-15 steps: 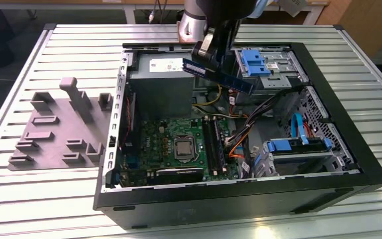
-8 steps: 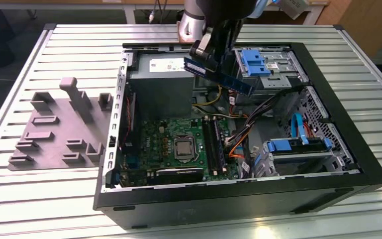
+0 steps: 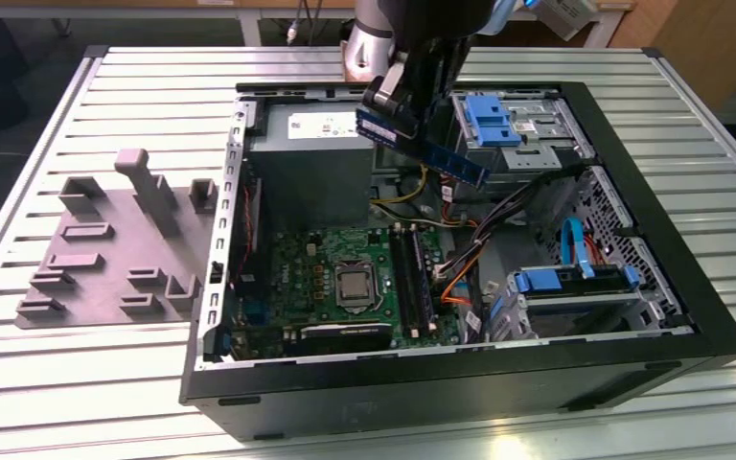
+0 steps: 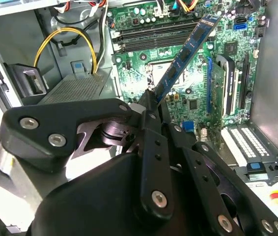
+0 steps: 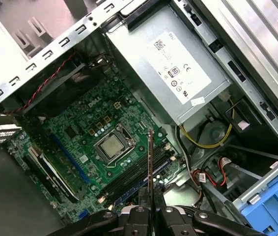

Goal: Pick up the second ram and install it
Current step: 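Insert the second ram into the second slot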

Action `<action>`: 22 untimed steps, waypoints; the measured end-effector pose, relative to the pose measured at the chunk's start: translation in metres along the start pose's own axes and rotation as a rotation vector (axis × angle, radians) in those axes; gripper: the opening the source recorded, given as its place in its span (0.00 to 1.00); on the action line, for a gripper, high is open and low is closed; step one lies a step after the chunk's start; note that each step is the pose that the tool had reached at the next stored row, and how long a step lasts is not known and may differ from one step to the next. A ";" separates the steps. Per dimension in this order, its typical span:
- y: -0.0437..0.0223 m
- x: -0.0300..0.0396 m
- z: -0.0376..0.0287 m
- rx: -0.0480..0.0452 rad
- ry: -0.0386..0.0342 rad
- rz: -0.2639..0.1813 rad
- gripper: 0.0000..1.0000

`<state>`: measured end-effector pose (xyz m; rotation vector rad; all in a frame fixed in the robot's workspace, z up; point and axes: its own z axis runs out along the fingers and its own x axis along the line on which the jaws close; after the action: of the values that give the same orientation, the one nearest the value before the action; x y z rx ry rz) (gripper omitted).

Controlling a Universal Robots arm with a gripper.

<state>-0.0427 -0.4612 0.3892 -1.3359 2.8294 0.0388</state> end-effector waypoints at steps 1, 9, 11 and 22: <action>0.0000 0.0000 0.0000 0.0000 0.0000 0.000 0.14; 0.0000 0.0000 0.0000 0.0000 0.0000 0.001 0.14; 0.0000 0.0000 0.0000 0.0000 0.0000 0.003 0.14; 0.0000 0.0000 0.0000 0.0013 -0.0008 0.056 0.14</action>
<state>-0.0427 -0.4613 0.3892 -1.2556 2.8653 0.0380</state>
